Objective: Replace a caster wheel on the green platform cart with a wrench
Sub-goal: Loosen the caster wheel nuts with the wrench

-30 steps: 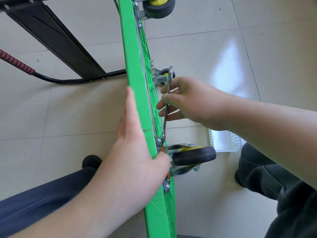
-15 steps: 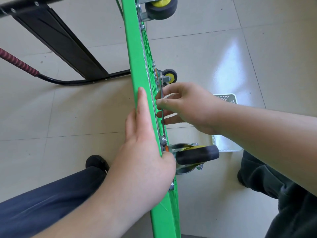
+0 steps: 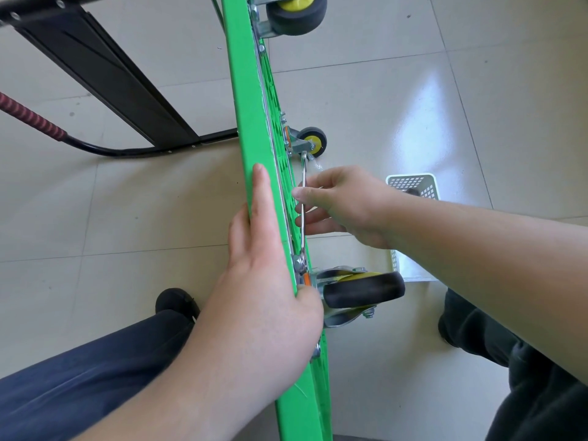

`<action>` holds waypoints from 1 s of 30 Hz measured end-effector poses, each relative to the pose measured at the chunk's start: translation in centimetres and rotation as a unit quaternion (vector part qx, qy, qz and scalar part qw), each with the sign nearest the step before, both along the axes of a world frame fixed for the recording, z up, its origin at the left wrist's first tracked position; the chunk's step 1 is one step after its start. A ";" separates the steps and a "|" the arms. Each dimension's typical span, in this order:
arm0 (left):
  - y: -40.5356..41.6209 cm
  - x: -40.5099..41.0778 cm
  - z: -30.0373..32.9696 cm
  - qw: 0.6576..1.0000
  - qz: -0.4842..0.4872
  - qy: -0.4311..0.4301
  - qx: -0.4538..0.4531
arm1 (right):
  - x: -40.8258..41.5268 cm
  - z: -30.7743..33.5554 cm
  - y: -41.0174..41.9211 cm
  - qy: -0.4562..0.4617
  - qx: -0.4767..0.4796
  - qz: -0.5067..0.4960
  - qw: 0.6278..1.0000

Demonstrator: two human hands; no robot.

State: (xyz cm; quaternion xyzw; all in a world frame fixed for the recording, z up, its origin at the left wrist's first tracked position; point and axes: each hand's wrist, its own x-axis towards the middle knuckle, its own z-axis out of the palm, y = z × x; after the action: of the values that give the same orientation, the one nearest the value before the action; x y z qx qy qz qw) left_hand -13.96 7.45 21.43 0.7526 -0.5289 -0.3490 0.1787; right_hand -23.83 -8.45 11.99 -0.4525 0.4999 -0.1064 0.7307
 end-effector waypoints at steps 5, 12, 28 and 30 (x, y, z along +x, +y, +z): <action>-0.1 0.0 0.0 1.000 -0.004 -0.014 -0.005 | 0.4 -0.6 0.0 0.015 0.026 -0.010 1.000; -0.2 -0.1 0.1 1.000 -0.004 -0.012 -0.008 | 0.4 0.4 0.4 0.029 -0.056 -0.010 0.998; -0.6 0.1 1.5 0.998 0.013 -0.001 0.067 | -1.3 5.5 3.0 0.047 -0.363 0.122 0.923; -0.6 0.2 1.5 0.997 0.011 0.001 0.074 | -2.0 6.1 3.7 0.024 -0.376 0.135 0.916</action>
State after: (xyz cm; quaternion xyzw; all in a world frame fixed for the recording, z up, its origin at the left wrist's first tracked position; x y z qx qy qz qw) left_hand -13.73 6.83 22.90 0.7690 -0.4932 -0.3863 0.1269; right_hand -25.78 -4.70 18.08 -0.7594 0.3750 -0.1759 0.5018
